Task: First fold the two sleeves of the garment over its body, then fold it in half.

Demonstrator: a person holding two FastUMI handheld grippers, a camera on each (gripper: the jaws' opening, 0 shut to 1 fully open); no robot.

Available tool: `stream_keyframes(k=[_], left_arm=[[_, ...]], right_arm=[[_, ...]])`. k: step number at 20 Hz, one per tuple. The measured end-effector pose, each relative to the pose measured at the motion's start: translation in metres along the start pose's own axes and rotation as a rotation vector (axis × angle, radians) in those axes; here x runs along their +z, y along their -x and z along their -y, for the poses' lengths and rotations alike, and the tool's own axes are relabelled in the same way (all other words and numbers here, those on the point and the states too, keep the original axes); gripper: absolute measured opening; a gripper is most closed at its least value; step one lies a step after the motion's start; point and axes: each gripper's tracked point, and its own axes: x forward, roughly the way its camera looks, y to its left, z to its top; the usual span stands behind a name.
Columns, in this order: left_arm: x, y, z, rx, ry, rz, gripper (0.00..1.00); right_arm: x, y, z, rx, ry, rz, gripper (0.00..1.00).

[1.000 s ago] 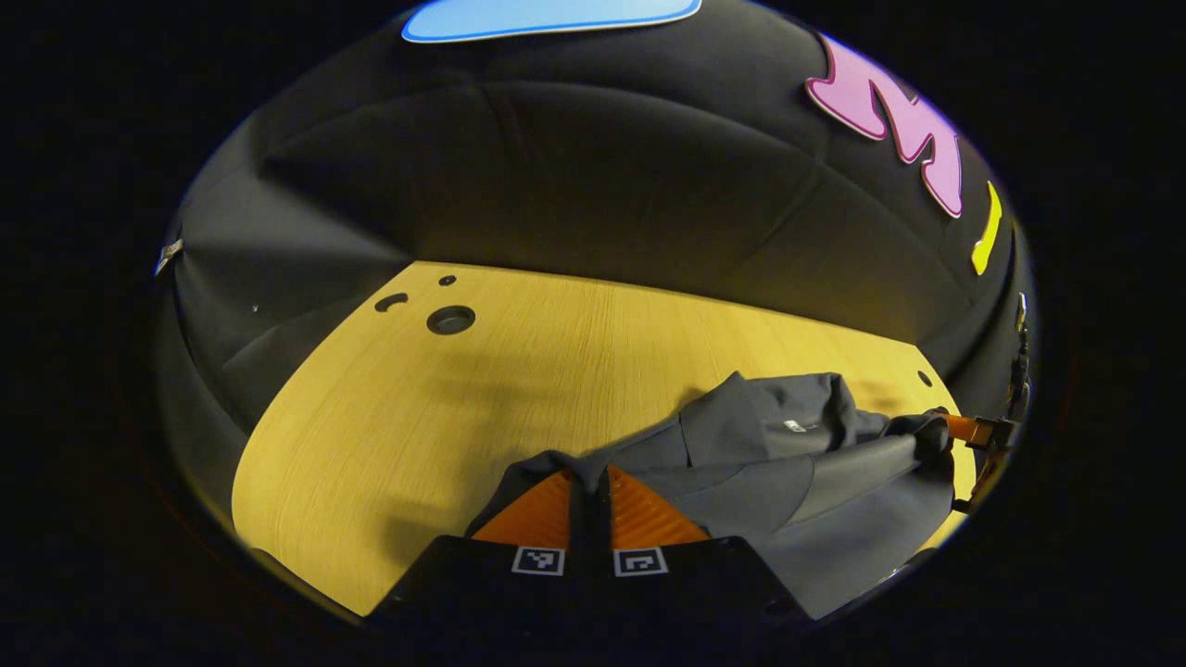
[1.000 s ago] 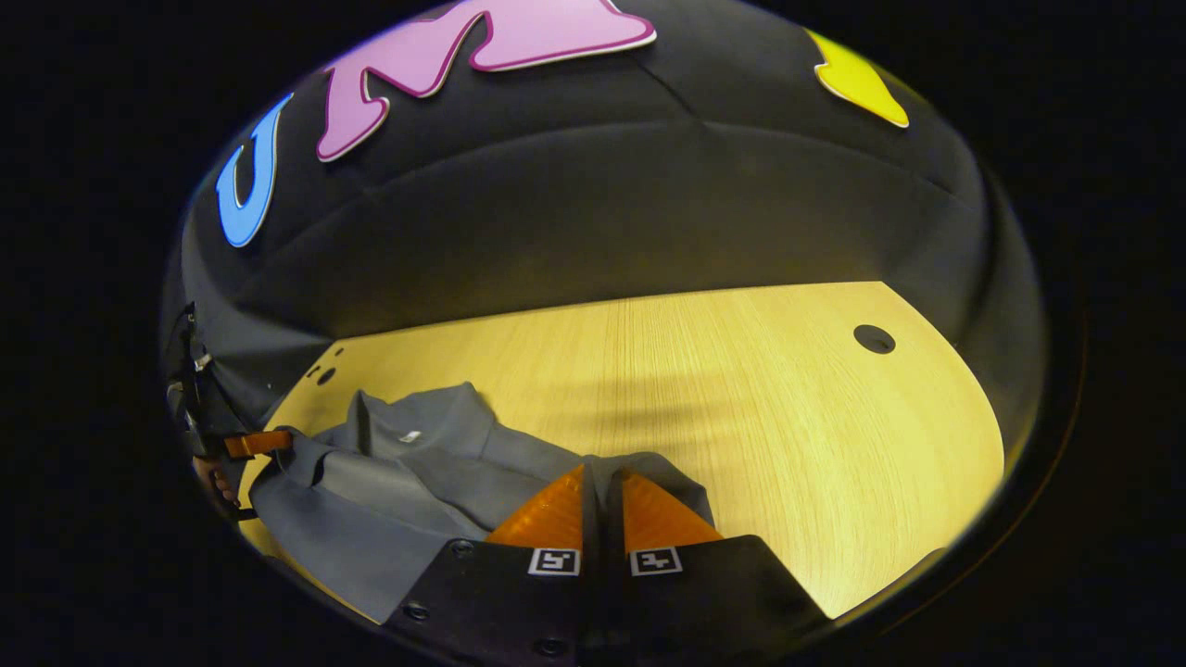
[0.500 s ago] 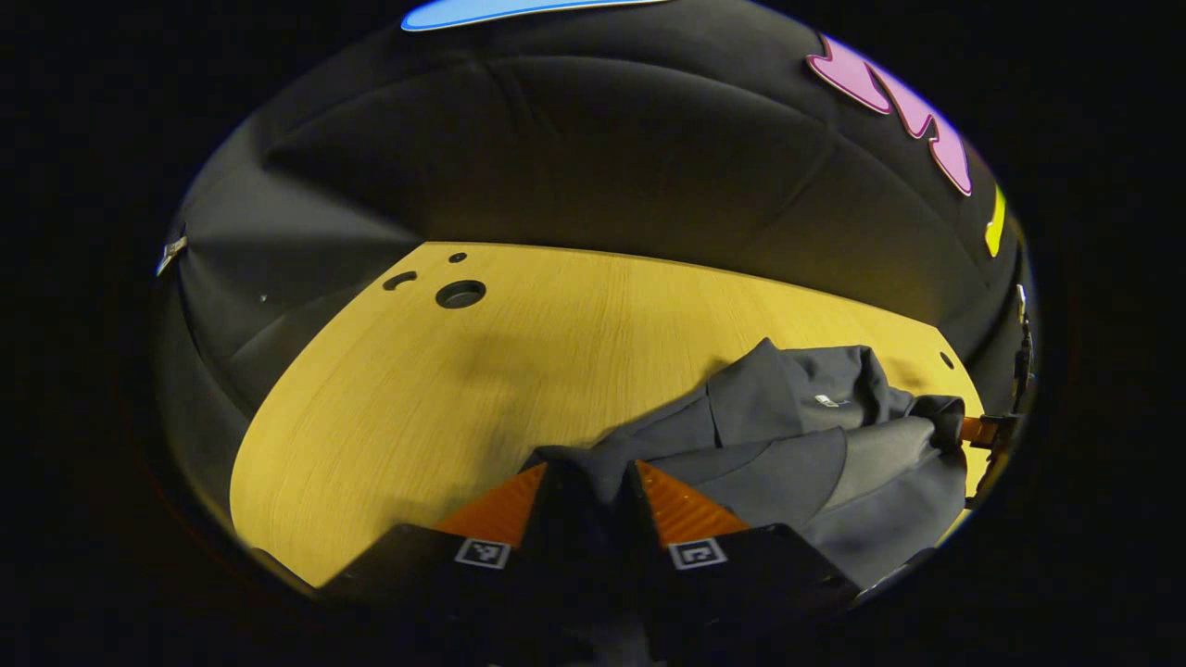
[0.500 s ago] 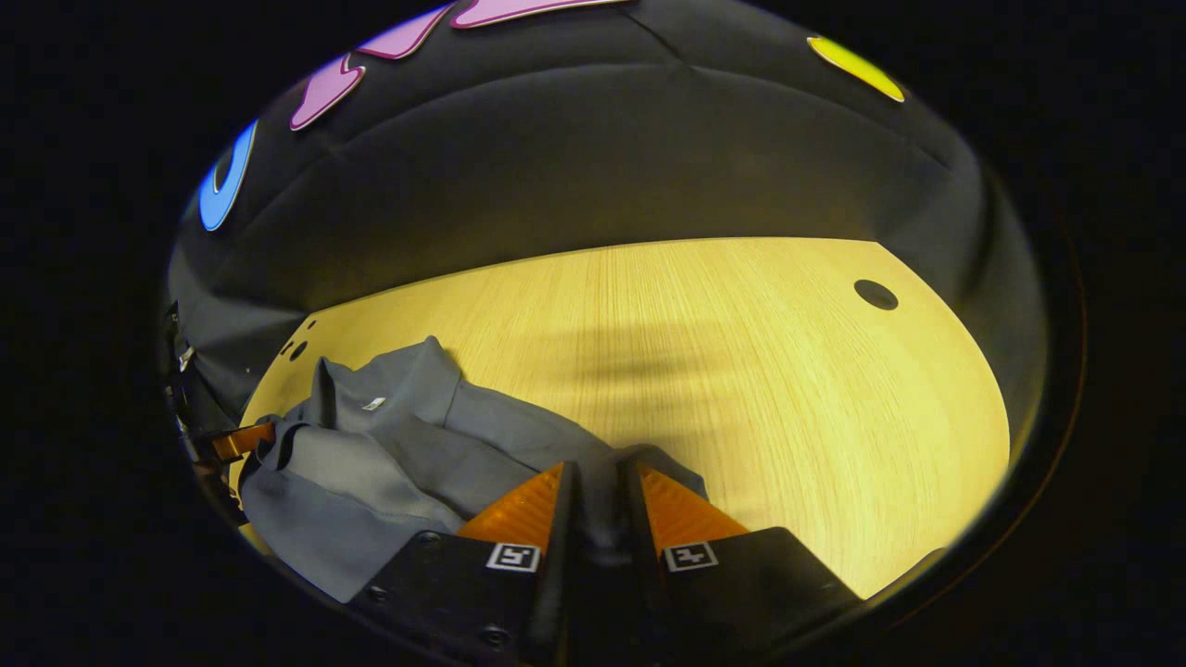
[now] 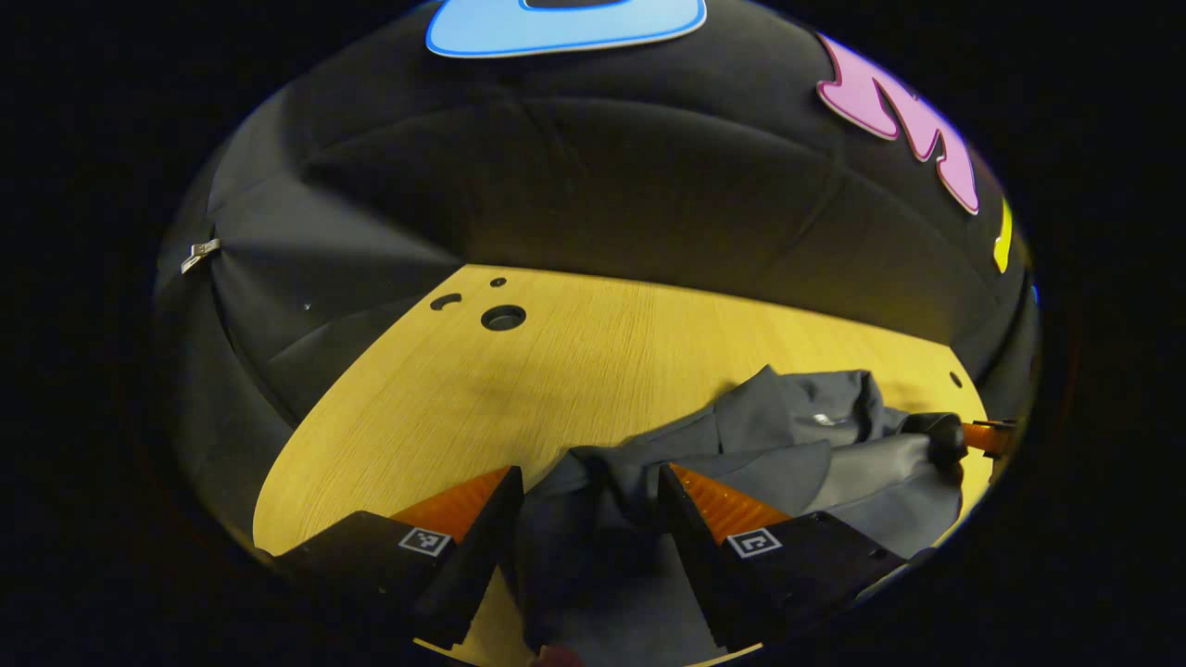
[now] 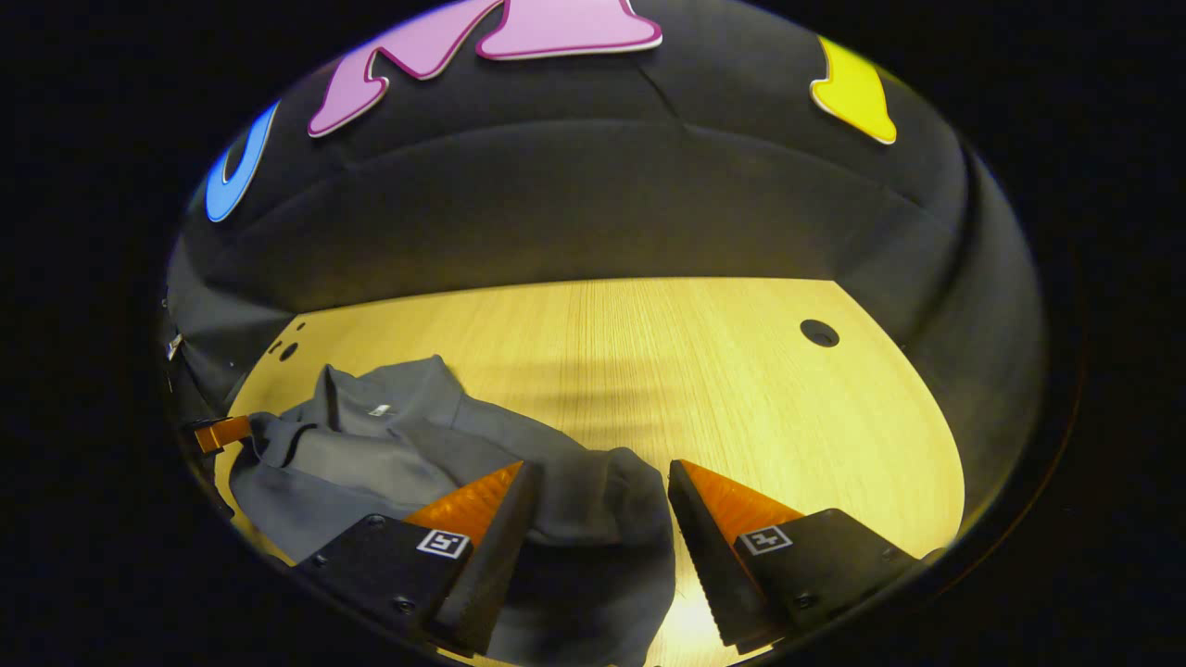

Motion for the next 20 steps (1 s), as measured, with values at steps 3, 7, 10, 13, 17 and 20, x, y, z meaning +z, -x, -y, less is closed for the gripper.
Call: stream_keyframes(k=[3, 7, 10, 13, 17, 20], left_arm=[[0.005, 0.031, 0.008, -0.016, 0.001, 0.017, 0.92], [0.012, 0.082, 0.017, -0.049, -0.016, 0.062, 0.92], [0.014, 0.118, 0.018, -0.067, -0.037, 0.091, 0.93], [0.017, 0.152, 0.023, -0.082, -0.068, 0.123, 0.92], [0.012, 0.193, 0.031, -0.123, -0.087, 0.140, 0.92], [0.010, 0.220, 0.032, -0.135, -0.089, 0.154, 0.92]], right_arm=[[0.010, 0.035, -0.012, 0.057, -0.008, 0.031, 0.95], [0.031, 0.087, -0.019, 0.092, -0.052, 0.111, 0.99], [0.039, 0.122, -0.014, 0.077, -0.060, 0.150, 0.99], [0.037, 0.153, -0.010, 0.068, -0.050, 0.167, 0.99], [0.028, 0.191, -0.012, 0.084, -0.039, 0.182, 0.99], [0.018, 0.215, -0.014, 0.089, -0.001, 0.188, 0.99]])
